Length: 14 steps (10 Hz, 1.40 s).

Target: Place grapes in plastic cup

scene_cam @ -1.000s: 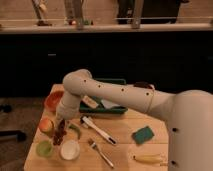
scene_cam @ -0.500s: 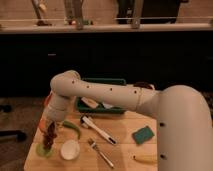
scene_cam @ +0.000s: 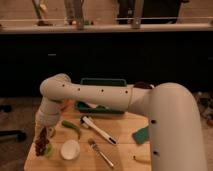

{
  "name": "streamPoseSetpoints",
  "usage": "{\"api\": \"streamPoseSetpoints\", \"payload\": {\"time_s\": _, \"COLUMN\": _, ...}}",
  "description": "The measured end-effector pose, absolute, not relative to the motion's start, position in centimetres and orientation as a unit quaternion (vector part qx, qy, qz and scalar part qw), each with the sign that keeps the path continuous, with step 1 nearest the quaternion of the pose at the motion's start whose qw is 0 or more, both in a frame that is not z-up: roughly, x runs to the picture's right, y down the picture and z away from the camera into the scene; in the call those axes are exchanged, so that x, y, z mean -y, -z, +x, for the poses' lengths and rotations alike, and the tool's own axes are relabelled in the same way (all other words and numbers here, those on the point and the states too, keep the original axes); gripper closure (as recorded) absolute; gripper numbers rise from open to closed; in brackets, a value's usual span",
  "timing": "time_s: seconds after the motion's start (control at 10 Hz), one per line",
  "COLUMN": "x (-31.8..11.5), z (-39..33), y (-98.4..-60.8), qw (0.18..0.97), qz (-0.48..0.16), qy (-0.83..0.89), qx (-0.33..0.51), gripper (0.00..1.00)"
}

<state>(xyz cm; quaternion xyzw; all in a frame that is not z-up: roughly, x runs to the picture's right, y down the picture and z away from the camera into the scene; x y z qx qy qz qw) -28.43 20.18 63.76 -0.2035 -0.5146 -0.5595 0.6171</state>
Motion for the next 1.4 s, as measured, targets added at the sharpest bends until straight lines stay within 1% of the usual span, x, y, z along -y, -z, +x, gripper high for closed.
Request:
{"api": "streamPoseSetpoints", "payload": {"time_s": 0.6, "x": -22.9, "z": -29.9, "y": -65.3, "qw": 0.595, "qz": -0.241, "qy": 0.568, "qx": 0.515, "gripper": 1.00}}
{"api": "streamPoseSetpoints", "payload": {"time_s": 1.4, "x": -24.0, "z": -31.4, "y": -66.9, "qw": 0.584, "qz": -0.270, "qy": 0.576, "qx": 0.504, "gripper": 1.00}}
